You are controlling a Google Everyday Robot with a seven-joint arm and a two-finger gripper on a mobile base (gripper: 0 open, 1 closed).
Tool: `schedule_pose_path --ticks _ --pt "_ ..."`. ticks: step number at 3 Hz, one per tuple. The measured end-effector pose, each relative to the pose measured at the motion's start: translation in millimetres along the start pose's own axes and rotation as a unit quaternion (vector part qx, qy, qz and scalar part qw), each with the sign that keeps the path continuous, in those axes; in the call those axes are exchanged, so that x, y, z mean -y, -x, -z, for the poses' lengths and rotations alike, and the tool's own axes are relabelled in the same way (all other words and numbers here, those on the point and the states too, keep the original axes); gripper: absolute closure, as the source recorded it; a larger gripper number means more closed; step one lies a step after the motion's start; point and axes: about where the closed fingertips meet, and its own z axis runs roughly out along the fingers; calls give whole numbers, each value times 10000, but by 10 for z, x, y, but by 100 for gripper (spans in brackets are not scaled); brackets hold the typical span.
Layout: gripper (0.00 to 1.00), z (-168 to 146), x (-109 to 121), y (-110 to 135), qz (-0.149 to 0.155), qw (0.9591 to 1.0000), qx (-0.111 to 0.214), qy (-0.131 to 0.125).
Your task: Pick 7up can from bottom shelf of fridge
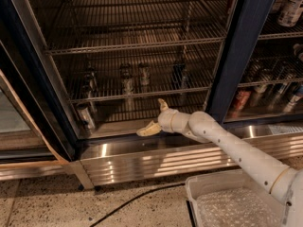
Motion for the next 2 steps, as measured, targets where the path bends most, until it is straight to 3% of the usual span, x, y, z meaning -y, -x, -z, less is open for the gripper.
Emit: schedule_pose_path --ticks 1,2 --pt "0 -172 -43 -55 -99 9998 143 -28" --pt "0 -480 40 -40 -113 9989 410 -215"
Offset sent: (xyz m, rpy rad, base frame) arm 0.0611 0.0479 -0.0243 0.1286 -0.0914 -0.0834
